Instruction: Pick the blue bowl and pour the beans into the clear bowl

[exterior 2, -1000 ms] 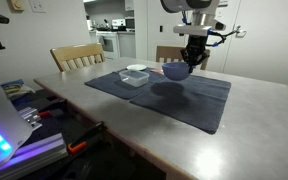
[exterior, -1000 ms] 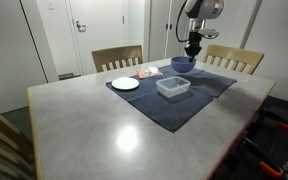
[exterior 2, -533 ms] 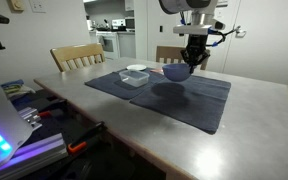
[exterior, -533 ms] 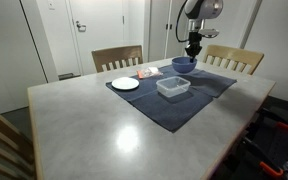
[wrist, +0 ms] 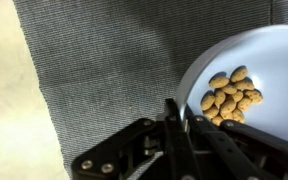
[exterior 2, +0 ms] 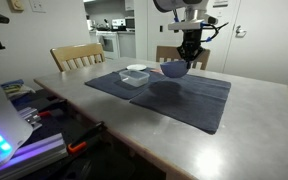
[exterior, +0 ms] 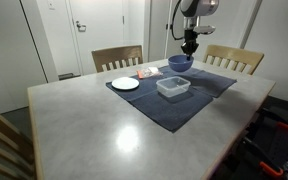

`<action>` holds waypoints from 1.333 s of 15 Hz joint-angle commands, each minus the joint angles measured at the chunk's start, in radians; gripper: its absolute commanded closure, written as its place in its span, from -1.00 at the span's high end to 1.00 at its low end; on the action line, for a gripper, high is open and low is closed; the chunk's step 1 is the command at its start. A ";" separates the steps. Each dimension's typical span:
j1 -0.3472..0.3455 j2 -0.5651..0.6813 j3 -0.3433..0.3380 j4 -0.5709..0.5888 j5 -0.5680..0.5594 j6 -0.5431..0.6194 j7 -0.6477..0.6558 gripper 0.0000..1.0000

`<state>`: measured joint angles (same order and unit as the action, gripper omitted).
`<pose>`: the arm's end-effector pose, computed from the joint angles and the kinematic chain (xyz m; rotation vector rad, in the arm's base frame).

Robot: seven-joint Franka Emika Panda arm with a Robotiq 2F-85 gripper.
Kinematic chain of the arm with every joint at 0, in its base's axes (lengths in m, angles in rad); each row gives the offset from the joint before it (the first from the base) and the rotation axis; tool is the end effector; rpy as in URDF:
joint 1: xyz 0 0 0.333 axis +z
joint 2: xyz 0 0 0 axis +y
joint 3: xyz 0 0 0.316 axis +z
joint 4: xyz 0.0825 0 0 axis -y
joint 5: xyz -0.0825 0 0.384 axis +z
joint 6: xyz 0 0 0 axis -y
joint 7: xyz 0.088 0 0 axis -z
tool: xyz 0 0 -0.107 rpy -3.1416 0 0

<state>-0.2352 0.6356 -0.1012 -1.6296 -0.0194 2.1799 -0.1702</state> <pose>0.6449 -0.2178 0.2437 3.0774 -0.2115 -0.1527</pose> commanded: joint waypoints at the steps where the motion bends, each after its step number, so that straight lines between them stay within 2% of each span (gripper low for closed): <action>1: 0.043 -0.051 -0.021 -0.047 -0.042 -0.012 0.055 -0.97; 4: 0.075 -0.080 -0.042 -0.078 -0.104 -0.014 0.098 -0.97; 10: 0.150 -0.183 -0.089 -0.218 -0.282 0.007 0.217 -0.97; 11: 0.119 -0.116 -0.066 -0.134 -0.237 -0.002 0.189 -0.97; 12: 0.124 -0.125 -0.067 -0.146 -0.244 -0.002 0.196 -0.89; 14: 0.124 -0.124 -0.066 -0.145 -0.243 -0.002 0.196 -0.89; 15: 0.123 -0.122 -0.066 -0.144 -0.243 -0.001 0.196 -0.97; 20: 0.169 -0.148 -0.077 -0.166 -0.263 -0.023 0.309 -0.97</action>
<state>-0.0975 0.5135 -0.1692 -1.7762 -0.2636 2.1800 0.0754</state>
